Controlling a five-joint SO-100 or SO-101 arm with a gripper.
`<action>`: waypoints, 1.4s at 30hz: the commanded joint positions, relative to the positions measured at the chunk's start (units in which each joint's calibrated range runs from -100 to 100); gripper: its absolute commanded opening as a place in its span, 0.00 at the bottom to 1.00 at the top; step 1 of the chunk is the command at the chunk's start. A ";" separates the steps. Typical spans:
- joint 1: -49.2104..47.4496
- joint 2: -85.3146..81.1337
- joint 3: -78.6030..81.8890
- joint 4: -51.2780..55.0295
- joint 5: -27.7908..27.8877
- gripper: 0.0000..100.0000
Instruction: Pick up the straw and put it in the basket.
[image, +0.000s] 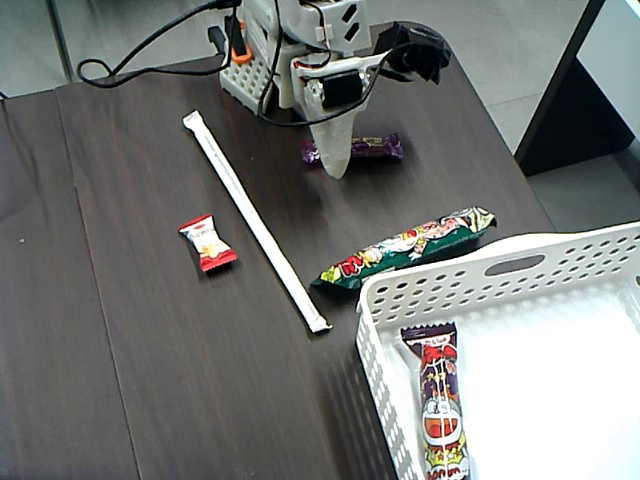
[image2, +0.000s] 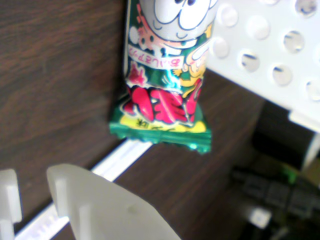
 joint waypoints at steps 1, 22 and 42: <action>-1.67 -0.48 -0.79 -0.69 -0.10 0.05; -1.52 -0.48 -0.79 -0.69 -0.31 0.05; 1.12 0.35 -6.34 -8.38 -8.07 0.05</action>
